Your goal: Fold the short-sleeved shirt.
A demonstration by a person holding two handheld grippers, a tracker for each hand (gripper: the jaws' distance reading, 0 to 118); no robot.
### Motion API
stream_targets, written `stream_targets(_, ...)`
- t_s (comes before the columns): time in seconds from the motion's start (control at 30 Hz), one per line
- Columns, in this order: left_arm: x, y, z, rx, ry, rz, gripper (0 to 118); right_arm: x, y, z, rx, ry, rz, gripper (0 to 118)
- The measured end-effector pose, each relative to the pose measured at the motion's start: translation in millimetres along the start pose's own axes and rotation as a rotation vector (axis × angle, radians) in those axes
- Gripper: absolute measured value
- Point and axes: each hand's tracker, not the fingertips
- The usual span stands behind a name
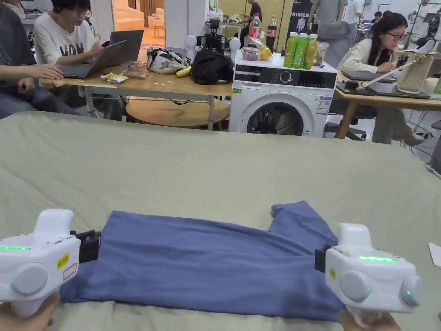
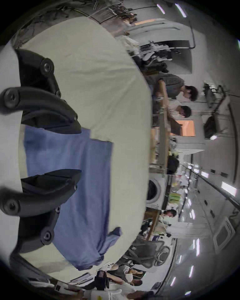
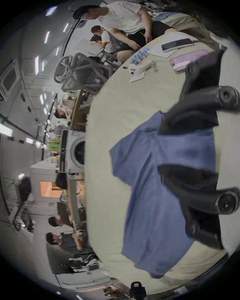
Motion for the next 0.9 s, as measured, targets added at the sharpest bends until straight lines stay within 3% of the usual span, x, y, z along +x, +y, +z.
stream_targets(0.07, 7.1, 1.4, 8.2, 0.09, 0.017, -0.007, 2, -6.7, 0.3, -3.3, 0.054, 0.016, -0.016, 0)
stream_targets(0.1, 9.2, 2.2, 10.3, 0.122, 0.024, -0.009, 0, -8.8, 0.3, -3.4, 0.077, 0.026, -0.021, 0)
stream_targets(0.23, 10.0, 4.6, 0.3, 0.207, 0.085, -0.037, 0, -20.2, 3.7, -3.8, 0.145, 0.059, -0.03, 0)
stream_targets(0.37, -1.8, 19.8, -20.2, 0.162, 0.044, 0.0, 0, -27.9, 12.2, -8.1, 0.197, 0.09, -0.033, 0)
stream_targets(0.67, -47.1, 84.5, -141.4, -0.188, -0.062, 0.091, 0, -37.8, 40.8, -47.7, 0.159, 0.143, -0.054, 0)
stream_targets(0.7, -51.5, 90.4, -156.7, -0.237, -0.082, 0.1, 5, -40.3, 42.5, -52.3, 0.154, 0.136, -0.052, 0)
stream_targets(0.8, -52.2, 103.8, -197.8, -0.367, -0.093, 0.096, 55, -41.7, 45.9, -63.1, 0.144, 0.129, -0.04, 0)
stream_targets(0.9, -57.7, 108.4, -240.3, -0.447, -0.14, 0.128, 61, -40.6, 48.6, -72.2, 0.122, 0.132, -0.042, 0)
